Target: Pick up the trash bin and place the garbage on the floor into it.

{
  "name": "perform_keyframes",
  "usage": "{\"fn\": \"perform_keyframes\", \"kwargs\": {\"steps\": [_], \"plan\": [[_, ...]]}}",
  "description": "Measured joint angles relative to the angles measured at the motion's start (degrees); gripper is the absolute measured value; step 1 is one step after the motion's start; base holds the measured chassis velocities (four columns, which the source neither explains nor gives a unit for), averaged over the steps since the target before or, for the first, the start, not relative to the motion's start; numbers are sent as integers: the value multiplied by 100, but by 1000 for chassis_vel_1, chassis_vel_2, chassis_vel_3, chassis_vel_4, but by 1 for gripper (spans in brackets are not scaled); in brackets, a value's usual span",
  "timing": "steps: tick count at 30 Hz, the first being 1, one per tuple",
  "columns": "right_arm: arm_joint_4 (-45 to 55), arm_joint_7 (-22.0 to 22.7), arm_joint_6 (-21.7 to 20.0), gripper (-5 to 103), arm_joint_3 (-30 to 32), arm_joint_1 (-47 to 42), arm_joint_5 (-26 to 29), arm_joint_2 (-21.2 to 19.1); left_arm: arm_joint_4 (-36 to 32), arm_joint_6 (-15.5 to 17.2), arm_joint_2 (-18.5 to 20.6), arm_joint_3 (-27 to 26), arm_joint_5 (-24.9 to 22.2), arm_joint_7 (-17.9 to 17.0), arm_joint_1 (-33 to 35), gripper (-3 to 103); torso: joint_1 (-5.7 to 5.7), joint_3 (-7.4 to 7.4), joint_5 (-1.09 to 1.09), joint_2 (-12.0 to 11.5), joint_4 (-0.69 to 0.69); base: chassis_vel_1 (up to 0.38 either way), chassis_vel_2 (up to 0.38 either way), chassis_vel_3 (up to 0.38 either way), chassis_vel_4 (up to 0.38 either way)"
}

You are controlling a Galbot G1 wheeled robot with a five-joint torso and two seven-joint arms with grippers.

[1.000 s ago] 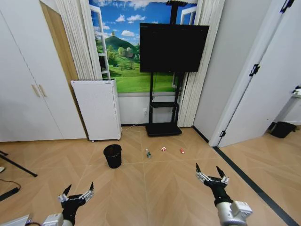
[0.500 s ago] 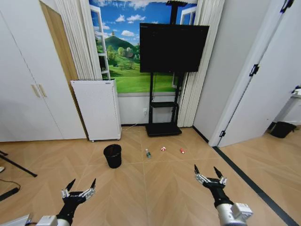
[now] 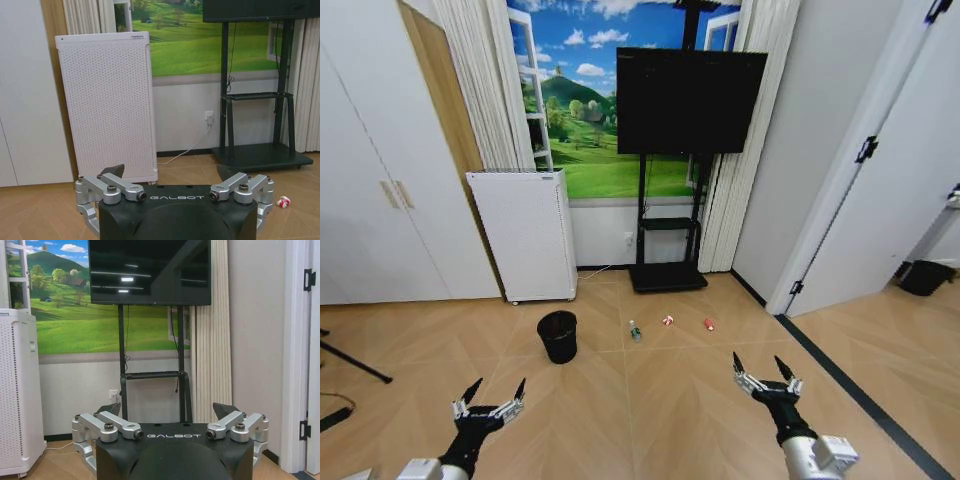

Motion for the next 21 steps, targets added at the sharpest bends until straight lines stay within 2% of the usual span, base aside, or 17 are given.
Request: {"fn": "perform_keyframes", "kwargs": {"steps": [14, 17, 20, 21], "plan": [[-56, -25, 119, 100, -18, -4, -30, -26, -16, -16, -32, -34, -25, 16, 42, 100, 0, 0, -4, 0, 0, -318, 325, 322, -325], [-70, -30, 136, 100, -23, -2, -30, -36, -30, -19, -38, -35, -23, 16, 55, 100, 2, 0, 1, -1, 0, -337, 362, 361, -362], [-86, -30, 160, 100, -28, 7, -29, -54, -36, -21, -40, -34, -21, 17, 59, 100, 1, 0, -5, -1, 0, -372, 351, 351, -360], [-98, -23, 192, 100, -37, 22, -24, -72, -45, -21, -44, -36, -18, 17, 70, 100, 2, 1, 1, -1, 0, -358, 340, 355, -357]]}}
